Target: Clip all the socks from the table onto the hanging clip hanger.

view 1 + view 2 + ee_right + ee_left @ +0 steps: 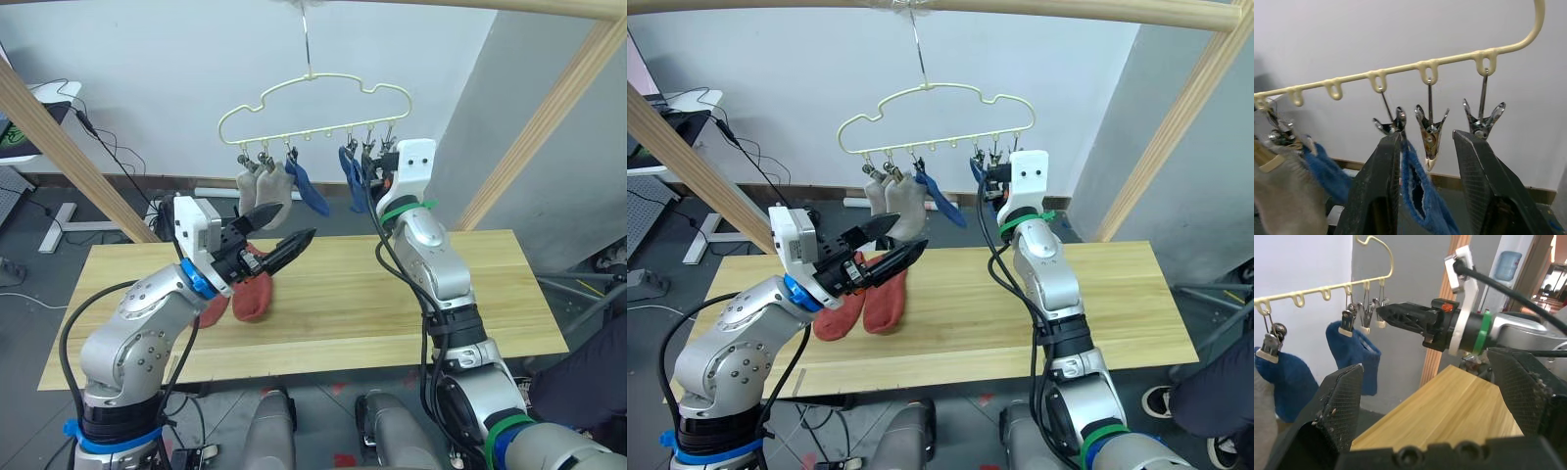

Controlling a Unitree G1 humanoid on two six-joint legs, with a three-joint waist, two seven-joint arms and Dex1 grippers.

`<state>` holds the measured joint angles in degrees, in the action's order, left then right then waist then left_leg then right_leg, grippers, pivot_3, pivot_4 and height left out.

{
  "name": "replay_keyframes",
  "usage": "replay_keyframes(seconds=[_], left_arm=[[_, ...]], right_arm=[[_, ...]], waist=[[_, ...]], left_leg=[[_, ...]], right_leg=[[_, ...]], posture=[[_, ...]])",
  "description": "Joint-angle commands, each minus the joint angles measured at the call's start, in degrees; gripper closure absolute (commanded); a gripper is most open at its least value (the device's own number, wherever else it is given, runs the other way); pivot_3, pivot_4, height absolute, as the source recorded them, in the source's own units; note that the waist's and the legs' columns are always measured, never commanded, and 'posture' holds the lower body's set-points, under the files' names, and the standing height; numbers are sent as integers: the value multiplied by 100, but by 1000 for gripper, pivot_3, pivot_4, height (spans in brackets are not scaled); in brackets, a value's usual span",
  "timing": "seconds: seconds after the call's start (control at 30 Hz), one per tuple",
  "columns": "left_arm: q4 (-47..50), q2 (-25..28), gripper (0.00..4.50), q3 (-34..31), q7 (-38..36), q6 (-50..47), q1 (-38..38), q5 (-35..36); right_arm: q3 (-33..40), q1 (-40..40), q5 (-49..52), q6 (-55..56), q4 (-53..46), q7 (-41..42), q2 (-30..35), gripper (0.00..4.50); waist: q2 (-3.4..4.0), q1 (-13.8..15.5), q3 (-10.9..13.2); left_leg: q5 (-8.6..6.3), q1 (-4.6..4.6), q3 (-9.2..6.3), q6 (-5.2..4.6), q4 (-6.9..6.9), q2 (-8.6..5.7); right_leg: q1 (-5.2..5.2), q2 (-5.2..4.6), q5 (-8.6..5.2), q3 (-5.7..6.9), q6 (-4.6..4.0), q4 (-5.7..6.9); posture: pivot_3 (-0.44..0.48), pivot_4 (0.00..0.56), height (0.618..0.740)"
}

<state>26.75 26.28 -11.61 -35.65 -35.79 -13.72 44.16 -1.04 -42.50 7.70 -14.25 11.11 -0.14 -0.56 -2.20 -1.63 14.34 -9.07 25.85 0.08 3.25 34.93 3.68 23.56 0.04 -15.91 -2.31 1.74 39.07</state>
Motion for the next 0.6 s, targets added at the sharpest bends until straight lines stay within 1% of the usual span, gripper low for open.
replay_keyframes(seconds=[0.03, 0.27, 0.37, 0.6], left_arm=[[283, 54, 0, -50, 16, 83, 59, 119], [291, 96, 0, -62, 35, 124, 88, 97], [271, 101, 0, -70, 58, 134, 61, 88], [255, 68, 0, -25, 122, 173, 64, 40]], right_arm=[[131, -264, -89, 300, 192, -96, -52, 2756], [261, -556, -101, 562, 736, -185, -132, 2756], [313, -678, -93, 630, 920, -182, -142, 2756], [448, -833, 85, 719, 1200, -128, -312, 2756]], waist=[[0, 3, 0], [0, 10, -1], [0, 11, 0], [0, 14, 0]], left_leg=[[0, 0, 1, 0, 0, 0], [0, 0, 0, 0, 0, 0], [0, 0, 0, 0, 0, 1], [0, 0, -1, 0, 0, 1]], right_leg=[[0, 0, 0, 0, 0, 0], [0, 0, 0, 1, 0, 1], [0, 0, 0, 1, 0, 2], [0, 0, 0, 1, -1, 2]], posture=[[58, 186, 740], [62, 182, 740], [69, 193, 740], [69, 193, 740]])
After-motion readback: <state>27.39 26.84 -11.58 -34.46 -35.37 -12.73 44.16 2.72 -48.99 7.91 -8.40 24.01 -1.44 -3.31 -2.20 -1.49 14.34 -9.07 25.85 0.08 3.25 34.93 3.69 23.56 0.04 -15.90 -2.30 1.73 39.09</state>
